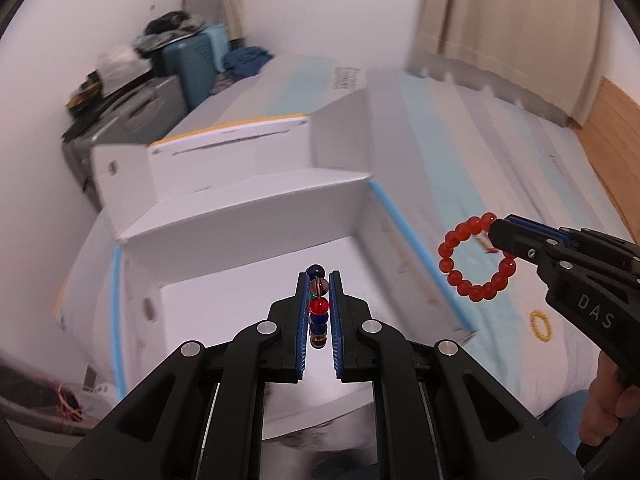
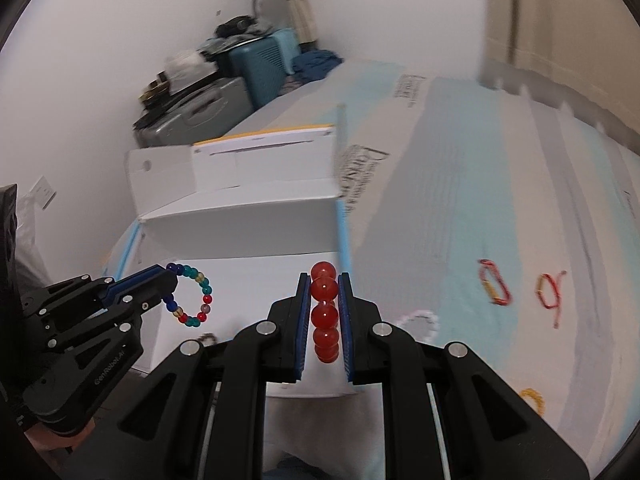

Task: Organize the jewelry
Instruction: 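Carry the multicolour and red bracelets with both tools into the white box, then open both tools to drop the multicolour and red bracelets in the box, then move both open tools back from the box toward the bed, then grasp the white bead bracelet with the left tool while the right tool grasps the yellow bead bracelet, then carry the white and yellow bead bracelets with both tools over the white box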

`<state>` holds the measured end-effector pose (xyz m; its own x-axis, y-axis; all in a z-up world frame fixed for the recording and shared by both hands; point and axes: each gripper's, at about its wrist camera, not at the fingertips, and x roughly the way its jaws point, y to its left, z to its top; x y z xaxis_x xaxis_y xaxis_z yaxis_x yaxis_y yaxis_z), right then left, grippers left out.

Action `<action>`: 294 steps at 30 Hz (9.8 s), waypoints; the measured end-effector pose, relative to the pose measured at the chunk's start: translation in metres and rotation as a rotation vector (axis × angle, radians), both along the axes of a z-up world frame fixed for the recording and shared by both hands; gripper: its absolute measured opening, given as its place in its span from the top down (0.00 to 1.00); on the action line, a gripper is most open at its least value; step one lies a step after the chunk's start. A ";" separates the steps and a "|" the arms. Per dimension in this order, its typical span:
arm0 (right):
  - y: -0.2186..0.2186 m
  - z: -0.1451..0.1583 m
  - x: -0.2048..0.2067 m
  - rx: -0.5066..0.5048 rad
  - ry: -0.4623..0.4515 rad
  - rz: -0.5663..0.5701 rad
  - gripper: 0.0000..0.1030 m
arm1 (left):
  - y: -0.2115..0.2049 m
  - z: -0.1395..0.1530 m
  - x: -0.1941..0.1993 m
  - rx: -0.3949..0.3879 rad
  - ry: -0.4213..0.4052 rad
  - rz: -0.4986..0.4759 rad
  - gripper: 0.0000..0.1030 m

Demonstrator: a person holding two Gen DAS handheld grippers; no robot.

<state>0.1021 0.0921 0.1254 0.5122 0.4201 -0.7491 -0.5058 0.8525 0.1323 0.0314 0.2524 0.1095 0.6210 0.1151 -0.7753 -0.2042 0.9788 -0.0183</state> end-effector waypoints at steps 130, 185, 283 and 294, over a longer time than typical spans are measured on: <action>-0.289 -0.067 -0.035 -0.107 0.020 -0.413 0.07 | -0.217 -0.064 0.039 -0.034 -0.009 -0.224 0.06; -0.295 -0.225 0.024 -0.127 0.236 -0.366 0.77 | -0.242 -0.217 0.149 -0.023 0.129 -0.322 0.41; -0.229 -0.059 0.002 -0.018 0.121 -0.341 0.91 | -0.183 -0.031 0.059 -0.103 0.003 -0.266 0.89; -0.193 -0.042 0.000 -0.023 0.090 -0.289 0.91 | -0.149 -0.005 0.050 -0.100 -0.039 -0.225 0.89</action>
